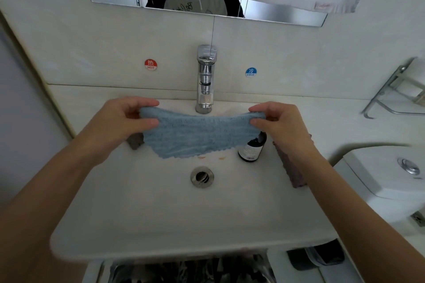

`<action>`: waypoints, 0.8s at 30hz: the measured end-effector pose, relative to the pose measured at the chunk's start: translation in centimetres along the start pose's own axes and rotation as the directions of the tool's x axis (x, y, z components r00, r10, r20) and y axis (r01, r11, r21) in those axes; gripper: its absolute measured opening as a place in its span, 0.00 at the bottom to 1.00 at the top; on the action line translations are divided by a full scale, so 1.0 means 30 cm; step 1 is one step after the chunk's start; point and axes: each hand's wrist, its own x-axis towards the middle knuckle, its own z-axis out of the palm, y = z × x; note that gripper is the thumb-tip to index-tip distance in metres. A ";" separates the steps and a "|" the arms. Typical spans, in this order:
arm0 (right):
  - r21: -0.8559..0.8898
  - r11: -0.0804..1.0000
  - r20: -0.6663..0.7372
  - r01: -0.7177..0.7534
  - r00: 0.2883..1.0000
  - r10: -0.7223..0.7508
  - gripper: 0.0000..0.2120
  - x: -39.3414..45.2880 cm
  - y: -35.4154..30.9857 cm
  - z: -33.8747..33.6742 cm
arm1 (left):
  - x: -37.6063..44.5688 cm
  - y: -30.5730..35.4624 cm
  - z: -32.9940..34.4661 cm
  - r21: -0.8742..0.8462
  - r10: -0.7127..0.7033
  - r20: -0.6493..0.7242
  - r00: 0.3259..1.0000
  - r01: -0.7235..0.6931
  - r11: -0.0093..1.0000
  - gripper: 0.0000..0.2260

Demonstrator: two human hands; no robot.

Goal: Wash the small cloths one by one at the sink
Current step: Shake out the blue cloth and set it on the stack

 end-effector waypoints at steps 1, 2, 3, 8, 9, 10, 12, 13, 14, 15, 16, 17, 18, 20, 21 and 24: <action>-0.032 0.999 -0.004 0.015 1.000 -0.015 0.10 0.002 0.002 0.000 | 0.000 -0.004 0.000 0.099 0.002 -0.003 1.000 -0.002 0.995 0.15; -0.058 0.998 -0.001 0.024 1.000 -0.024 0.09 0.003 0.003 0.001 | 0.001 -0.009 0.003 0.226 0.022 -0.015 1.000 -0.018 0.974 0.17; -0.081 0.996 0.004 0.028 1.000 -0.027 0.08 0.003 0.002 0.003 | 0.003 -0.013 0.007 0.353 0.057 -0.028 0.998 -0.043 0.935 0.17; -0.231 0.971 -0.009 0.057 0.998 -0.061 0.06 -0.005 0.000 0.007 | 0.018 -0.032 0.003 0.607 0.185 -0.024 0.983 -0.133 0.784 0.10; -0.247 0.967 -0.013 0.066 0.997 -0.071 0.06 -0.007 -0.001 0.005 | 0.022 -0.036 0.000 0.613 0.184 -0.006 0.983 -0.142 0.778 0.09; -0.254 0.965 -0.013 0.071 0.997 -0.077 0.05 -0.009 -0.002 0.003 | 0.023 -0.035 -0.002 0.611 0.179 0.011 0.984 -0.148 0.778 0.08; -0.276 0.957 -0.001 0.084 0.996 -0.088 0.05 -0.010 -0.005 -0.001 | 0.022 -0.025 -0.004 0.616 0.158 0.041 0.987 -0.149 0.774 0.07; -0.303 0.949 0.010 0.091 0.996 -0.092 0.04 -0.008 -0.008 -0.003 | 0.026 -0.019 -0.007 0.614 0.143 0.053 0.988 -0.145 0.776 0.06; -0.330 0.940 0.024 0.091 0.996 -0.088 0.04 -0.007 -0.010 -0.006 | 0.030 -0.013 -0.009 0.603 0.125 0.063 0.990 -0.138 0.786 0.05; -0.330 0.940 0.042 0.086 0.996 -0.076 0.04 -0.006 -0.012 -0.008 | 0.034 -0.006 -0.013 0.582 0.111 0.070 0.991 -0.131 0.803 0.05; -0.273 0.960 0.064 0.064 0.997 -0.048 0.05 -0.007 -0.013 -0.012 | 0.036 0.003 -0.014 0.553 0.094 0.070 0.993 -0.117 0.825 0.05; -0.151 0.988 0.097 0.020 0.995 -0.006 0.07 -0.010 -0.014 -0.019 | 0.035 0.011 -0.014 0.493 0.071 0.062 0.996 -0.093 0.865 0.05; 0.007 0.999 0.140 -0.043 0.989 0.041 0.07 -0.014 -0.017 -0.026 | 0.032 0.018 -0.015 0.390 0.028 0.055 0.998 -0.047 0.920 0.05; 0.258 0.948 0.225 -0.186 0.966 0.128 0.08 -0.020 -0.016 -0.038 | 0.025 0.030 -0.016 0.105 -0.089 0.091 0.992 0.079 0.991 0.09; 0.306 0.923 0.255 -0.235 0.954 0.158 0.09 -0.021 -0.012 -0.043 | 0.022 0.034 -0.015 -0.019 -0.136 0.127 0.983 0.139 0.990 0.12; 0.299 0.908 0.285 -0.294 0.936 0.209 0.09 -0.024 -0.004 -0.040 | 0.024 0.022 0.004 -0.144 -0.224 0.142 0.964 0.244 0.959 0.11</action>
